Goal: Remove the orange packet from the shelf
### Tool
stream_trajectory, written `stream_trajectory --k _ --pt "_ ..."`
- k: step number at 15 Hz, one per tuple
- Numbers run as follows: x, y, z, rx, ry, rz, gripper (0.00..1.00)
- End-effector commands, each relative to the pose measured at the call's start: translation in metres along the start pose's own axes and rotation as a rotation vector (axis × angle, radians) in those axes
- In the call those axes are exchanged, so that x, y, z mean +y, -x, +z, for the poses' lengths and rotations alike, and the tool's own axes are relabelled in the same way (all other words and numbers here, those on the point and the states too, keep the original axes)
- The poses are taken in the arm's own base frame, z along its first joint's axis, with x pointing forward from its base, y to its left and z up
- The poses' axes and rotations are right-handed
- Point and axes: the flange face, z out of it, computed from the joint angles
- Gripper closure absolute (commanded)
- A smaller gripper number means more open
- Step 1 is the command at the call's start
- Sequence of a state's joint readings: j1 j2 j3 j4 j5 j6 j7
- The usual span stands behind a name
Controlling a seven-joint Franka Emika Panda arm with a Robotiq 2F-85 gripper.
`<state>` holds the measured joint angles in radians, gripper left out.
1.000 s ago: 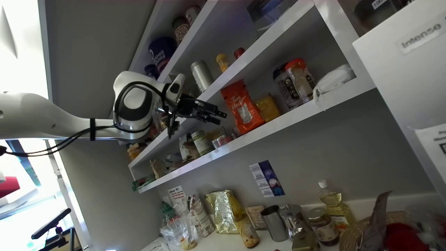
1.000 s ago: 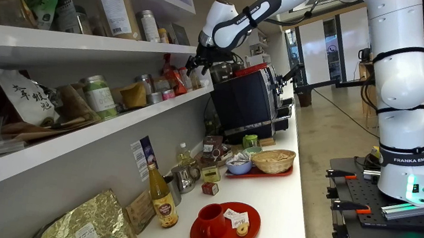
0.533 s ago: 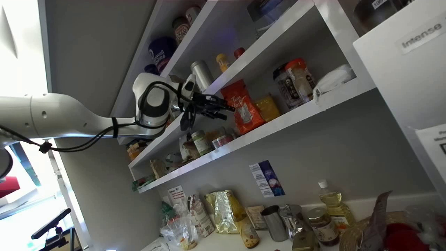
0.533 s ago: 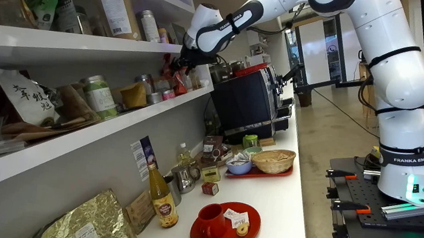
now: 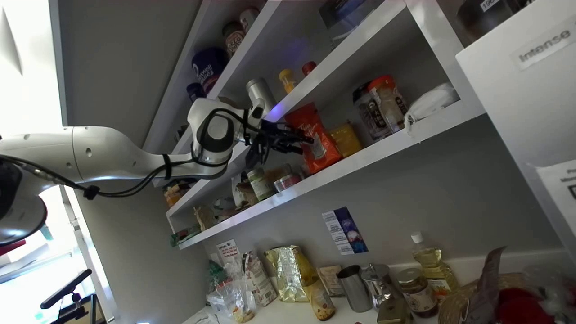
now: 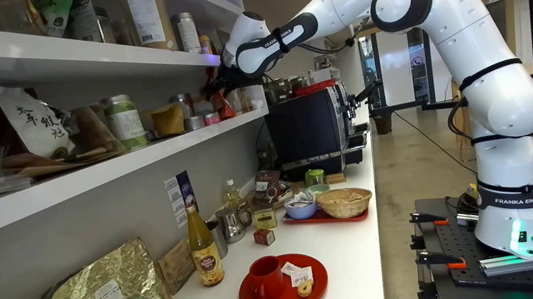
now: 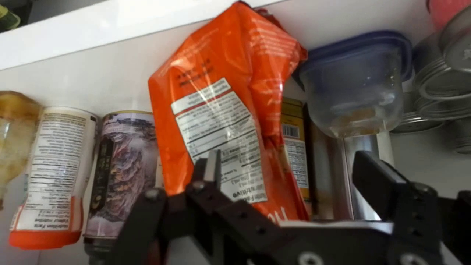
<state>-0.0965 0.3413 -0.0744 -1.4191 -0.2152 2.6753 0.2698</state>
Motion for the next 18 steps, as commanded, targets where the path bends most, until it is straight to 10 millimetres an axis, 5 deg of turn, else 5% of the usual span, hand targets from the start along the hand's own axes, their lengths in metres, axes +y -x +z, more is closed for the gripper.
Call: stream_trajectory --k 1,9,13,18 --pt "-0.003 -0.013 0.004 0.015 0.001 -0.013 0.40" --pt "0.005 -0.013 -0.006 0.010 0.017 -0.010 1.00" --pt "0.012 -0.006 -0.031 -0.045 0.028 -0.002 0.99" --pt "0.024 0.025 -0.099 -0.139 0.040 -0.018 0.99"
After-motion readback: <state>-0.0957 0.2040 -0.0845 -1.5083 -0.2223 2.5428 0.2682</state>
